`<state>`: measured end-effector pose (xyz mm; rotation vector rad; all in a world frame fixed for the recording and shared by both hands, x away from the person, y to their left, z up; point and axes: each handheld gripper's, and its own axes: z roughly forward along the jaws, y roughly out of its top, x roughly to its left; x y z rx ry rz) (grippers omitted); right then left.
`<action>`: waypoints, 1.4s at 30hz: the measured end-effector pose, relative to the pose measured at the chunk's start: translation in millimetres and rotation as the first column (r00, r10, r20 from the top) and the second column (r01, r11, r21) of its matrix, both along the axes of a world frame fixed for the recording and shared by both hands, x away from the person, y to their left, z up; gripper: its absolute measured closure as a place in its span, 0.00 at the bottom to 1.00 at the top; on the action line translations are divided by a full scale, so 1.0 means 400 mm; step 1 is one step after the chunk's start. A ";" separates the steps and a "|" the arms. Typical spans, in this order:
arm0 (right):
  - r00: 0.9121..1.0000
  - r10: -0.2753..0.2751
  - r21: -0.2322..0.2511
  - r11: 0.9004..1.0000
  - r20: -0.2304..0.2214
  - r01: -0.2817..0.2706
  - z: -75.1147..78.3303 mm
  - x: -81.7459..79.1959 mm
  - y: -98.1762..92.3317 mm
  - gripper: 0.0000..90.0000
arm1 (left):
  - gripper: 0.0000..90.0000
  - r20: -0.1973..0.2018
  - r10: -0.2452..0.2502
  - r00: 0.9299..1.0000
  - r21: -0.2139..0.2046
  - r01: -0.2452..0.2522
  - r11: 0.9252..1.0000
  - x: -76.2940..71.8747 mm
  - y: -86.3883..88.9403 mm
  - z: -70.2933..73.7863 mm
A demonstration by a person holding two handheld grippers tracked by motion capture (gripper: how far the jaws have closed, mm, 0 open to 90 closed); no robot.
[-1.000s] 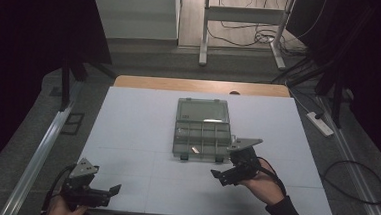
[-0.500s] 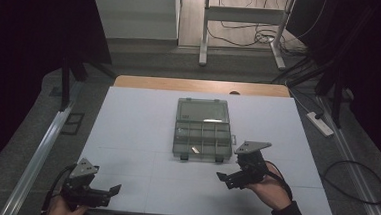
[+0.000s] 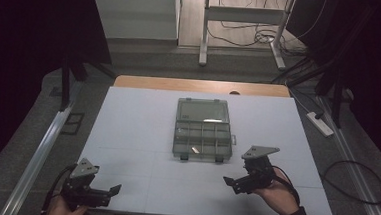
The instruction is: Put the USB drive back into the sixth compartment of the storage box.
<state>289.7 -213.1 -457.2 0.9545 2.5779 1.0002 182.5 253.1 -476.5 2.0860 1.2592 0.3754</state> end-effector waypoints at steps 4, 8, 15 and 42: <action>1.000 -0.009 -0.006 1.000 0.002 0.009 -0.002 -0.007 -0.019 0.00 | 0.03 0.000 0.001 1.000 0.000 -0.001 1.000 0.000 0.000 0.000; 1.000 -0.025 -0.003 1.000 -0.001 0.025 -0.003 -0.015 -0.036 0.00 | 0.03 -0.001 0.001 1.000 0.000 -0.001 1.000 0.000 0.000 0.000; 0.999 -0.051 -0.001 0.999 0.000 0.051 -0.003 -0.029 -0.066 0.00 | 0.03 -0.001 0.001 1.000 0.000 -0.001 1.000 0.000 0.000 0.000; 0.990 -0.139 -0.001 0.990 0.000 0.139 -0.002 -0.088 -0.165 0.00 | 0.03 -0.004 0.004 1.000 0.008 -0.004 1.000 0.001 -0.002 0.000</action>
